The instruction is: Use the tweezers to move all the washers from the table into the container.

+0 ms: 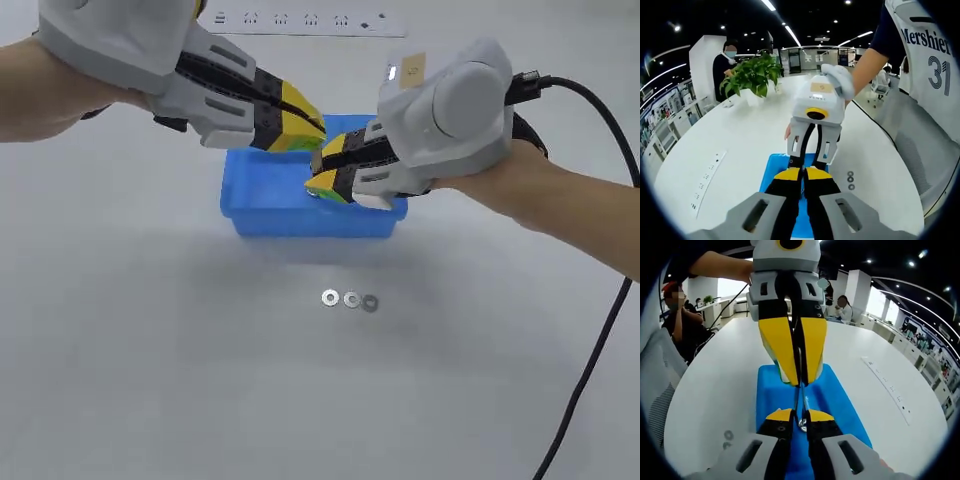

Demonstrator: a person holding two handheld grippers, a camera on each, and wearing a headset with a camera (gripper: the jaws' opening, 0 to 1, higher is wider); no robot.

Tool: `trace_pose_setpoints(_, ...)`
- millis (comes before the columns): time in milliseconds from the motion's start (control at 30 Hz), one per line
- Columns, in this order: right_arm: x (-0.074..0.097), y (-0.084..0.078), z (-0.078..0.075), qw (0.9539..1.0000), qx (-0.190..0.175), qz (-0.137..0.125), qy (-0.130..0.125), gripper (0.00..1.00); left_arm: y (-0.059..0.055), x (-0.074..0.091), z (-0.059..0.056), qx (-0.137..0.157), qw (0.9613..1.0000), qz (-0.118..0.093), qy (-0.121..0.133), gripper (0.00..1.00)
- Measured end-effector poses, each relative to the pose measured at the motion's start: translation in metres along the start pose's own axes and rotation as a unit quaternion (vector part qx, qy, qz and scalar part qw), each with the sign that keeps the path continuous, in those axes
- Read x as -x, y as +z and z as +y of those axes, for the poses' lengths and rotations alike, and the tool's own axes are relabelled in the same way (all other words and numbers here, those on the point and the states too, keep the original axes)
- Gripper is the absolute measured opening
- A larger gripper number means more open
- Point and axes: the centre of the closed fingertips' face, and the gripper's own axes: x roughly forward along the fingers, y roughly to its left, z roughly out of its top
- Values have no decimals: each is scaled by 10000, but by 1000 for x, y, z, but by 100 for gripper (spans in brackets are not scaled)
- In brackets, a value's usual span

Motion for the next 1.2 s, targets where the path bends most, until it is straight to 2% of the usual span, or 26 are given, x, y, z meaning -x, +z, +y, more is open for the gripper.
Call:
trace_pose_setpoints(267, 13, 13, -1, 9998, -61, -130, -110, 12, 15, 9, -4, -82, 9999, -81, 89, 5)
trace_pose_setpoints(400, 23, 23, 3, 9996, -54, -217, -175, 12, 28, 16, -9, -150, 9996, -176, 137, 5)
trace_pose_setpoints(567, 40, 38, 11, 9991, 34, -354, -235, 12, 49, 27, -21, -246, 9990, -329, 155, 5)
trace_pose_setpoints(633, 46, 43, 15, 9989, 46, -394, -242, 12, 53, 29, -25, -269, 9989, -344, 148, 5)
trace_pose_setpoints(700, 53, 49, 22, 9986, 99, -453, -256, 12, 63, 33, -34, -367, 9985, -380, 135, 5)
trace_pose_setpoints(833, 63, 57, 37, 9983, 180, -517, -217, 12, 72, 37, -49, -466, 9981, -402, 88, 5)
trace_pose_setpoints(900, 67, 58, 44, 9982, 196, -531, -194, 12, 77, 38, -61, -516, 9978, -402, 40, 5)
trace_pose_setpoints(1067, 74, 57, 67, 9983, 262, -516, -107, 12, 80, 37, -81, -588, 9975, -386, -48, 5)
trace_pose_setpoints(1200, 75, 51, 81, 9986, 296, -447, -32, 12, 76, 34, -97, -531, 9979, -367, -107, 5)
